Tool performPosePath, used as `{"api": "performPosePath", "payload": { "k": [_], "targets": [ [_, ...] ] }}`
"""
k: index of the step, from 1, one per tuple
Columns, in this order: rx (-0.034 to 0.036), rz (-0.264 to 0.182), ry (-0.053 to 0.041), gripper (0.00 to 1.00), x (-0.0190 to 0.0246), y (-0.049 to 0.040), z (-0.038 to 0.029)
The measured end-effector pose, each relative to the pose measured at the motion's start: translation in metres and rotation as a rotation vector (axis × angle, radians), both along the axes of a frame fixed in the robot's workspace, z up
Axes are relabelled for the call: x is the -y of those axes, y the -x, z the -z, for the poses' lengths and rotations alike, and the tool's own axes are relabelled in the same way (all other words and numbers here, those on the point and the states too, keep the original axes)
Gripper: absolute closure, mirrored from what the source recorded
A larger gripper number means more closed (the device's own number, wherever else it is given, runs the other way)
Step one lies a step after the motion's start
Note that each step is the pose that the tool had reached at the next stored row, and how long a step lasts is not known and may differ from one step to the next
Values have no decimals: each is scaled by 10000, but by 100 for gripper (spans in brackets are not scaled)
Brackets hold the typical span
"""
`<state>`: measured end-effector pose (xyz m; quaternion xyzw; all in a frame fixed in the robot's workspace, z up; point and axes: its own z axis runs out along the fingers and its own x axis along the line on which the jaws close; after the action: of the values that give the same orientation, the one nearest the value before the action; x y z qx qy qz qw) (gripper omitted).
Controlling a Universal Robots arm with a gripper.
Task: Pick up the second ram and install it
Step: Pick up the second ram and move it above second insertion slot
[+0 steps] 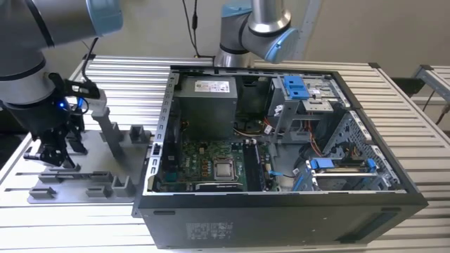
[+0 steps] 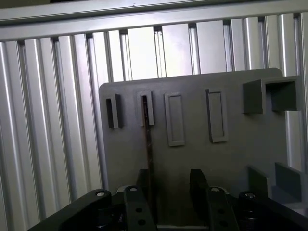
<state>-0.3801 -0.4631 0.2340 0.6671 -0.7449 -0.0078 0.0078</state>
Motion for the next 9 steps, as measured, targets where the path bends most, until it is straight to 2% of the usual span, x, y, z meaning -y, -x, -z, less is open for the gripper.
{"api": "performPosePath", "payload": {
  "k": [9],
  "targets": [
    [-2, 0, 1, 52, 30, 0, 57]
  ]
}}
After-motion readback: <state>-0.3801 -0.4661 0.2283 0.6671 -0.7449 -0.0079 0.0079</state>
